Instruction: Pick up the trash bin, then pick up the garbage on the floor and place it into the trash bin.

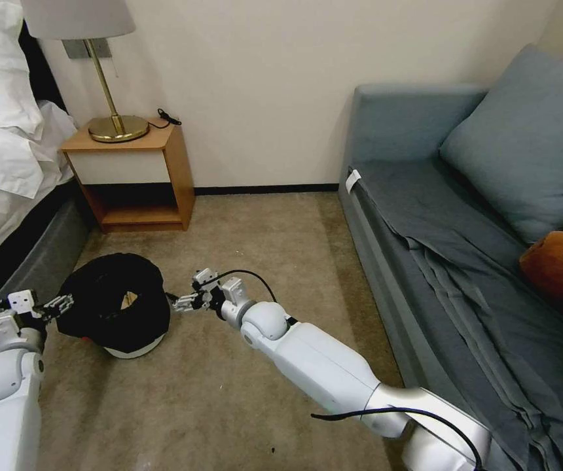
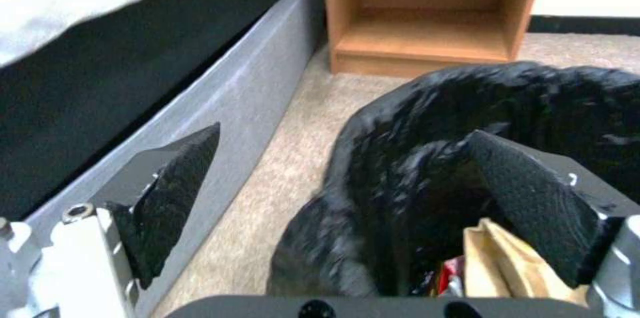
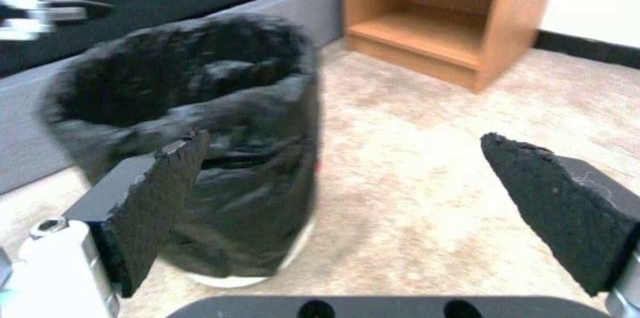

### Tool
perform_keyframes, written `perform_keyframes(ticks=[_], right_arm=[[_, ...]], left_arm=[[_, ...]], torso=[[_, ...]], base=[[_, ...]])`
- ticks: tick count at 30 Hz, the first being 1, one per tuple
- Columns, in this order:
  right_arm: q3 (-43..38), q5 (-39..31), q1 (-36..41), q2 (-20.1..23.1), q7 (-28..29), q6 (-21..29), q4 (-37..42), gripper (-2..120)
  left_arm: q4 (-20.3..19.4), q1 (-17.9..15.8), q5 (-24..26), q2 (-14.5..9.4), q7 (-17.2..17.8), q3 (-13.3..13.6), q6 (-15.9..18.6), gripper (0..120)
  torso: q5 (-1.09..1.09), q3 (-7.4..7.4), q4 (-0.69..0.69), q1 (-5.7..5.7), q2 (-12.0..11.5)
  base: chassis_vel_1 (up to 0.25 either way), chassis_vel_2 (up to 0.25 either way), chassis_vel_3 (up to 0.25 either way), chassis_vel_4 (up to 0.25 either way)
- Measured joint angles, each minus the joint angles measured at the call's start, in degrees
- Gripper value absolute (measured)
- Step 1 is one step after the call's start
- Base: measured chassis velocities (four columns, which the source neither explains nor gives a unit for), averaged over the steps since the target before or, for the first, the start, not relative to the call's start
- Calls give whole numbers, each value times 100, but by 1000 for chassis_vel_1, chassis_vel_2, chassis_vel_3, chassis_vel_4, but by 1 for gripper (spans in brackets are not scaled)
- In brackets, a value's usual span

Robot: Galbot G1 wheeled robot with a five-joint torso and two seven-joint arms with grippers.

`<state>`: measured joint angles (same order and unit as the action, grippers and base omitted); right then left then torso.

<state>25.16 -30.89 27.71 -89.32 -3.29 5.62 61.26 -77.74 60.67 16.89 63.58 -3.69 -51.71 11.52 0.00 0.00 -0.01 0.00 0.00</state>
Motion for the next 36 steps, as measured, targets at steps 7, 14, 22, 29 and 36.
perform_keyframes(ticks=[7,14,22,29,36], right_arm=[[-462,18,46,13,139,0,-214,100],[-963,35,140,-39,282,-4,-325,100],[-1537,198,329,70,339,-93,-471,100],[-2098,368,474,76,342,-221,-682,100],[-2461,490,610,75,361,-210,-750,100]], left_arm=[[-196,-1,-194,-1,-188,194,-60,100],[-354,-49,-241,0,-408,577,-107,100],[-356,-323,-258,174,-400,1239,-126,100],[-148,-420,-334,344,-376,1493,-158,100],[-71,-492,-427,481,-254,1616,-202,100]], torso=[[1,0,0,0,0],[1,0,2,0,0],[2,0,-1,0,0],[1,0,1,0,0],[0,0,0,0,0]], base=[[0,0,0,0],[0,0,0,0],[0,0,0,0],[0,0,0,0],[0,0,0,0]])
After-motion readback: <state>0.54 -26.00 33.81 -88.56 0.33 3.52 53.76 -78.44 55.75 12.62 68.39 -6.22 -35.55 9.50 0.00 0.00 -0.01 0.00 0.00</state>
